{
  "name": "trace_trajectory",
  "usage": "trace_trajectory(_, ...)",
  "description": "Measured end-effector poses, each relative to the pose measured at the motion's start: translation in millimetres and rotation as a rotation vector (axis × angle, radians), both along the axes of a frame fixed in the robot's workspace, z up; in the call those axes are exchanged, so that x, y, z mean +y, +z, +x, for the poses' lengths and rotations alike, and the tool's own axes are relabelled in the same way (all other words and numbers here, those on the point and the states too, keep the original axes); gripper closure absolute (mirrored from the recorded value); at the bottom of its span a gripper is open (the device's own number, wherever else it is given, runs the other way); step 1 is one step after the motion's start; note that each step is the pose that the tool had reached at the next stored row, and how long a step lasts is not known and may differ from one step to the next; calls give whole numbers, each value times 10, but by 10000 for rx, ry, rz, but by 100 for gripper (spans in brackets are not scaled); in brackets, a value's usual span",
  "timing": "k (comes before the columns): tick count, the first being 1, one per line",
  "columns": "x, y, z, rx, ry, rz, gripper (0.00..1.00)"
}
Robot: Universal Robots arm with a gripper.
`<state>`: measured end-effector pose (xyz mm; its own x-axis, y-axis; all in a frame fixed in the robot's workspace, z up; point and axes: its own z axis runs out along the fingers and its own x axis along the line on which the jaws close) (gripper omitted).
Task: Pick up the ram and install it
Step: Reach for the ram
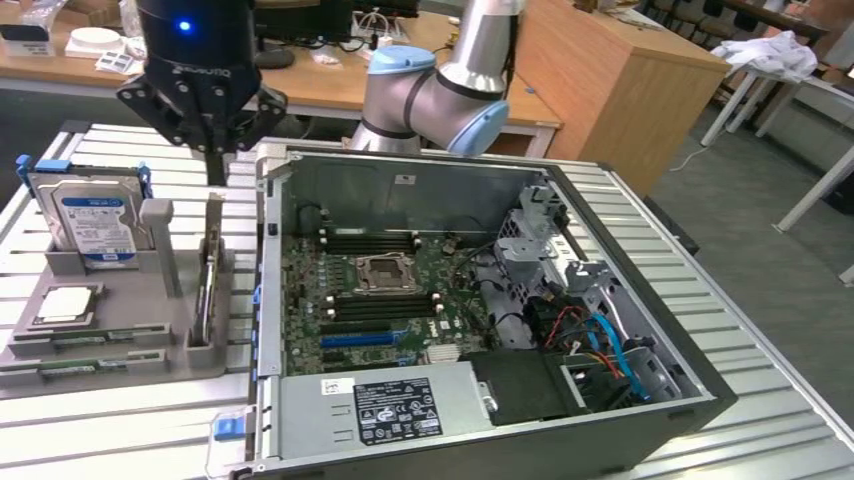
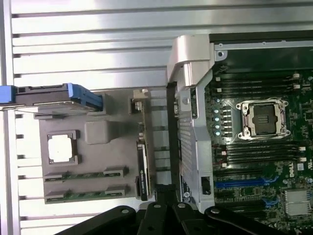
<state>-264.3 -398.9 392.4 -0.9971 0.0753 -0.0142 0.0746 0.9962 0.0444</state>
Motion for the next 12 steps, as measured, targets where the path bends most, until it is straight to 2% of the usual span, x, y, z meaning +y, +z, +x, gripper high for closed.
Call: trace_trajectory(12, 0, -4, -344, 57, 0, 0, 89)
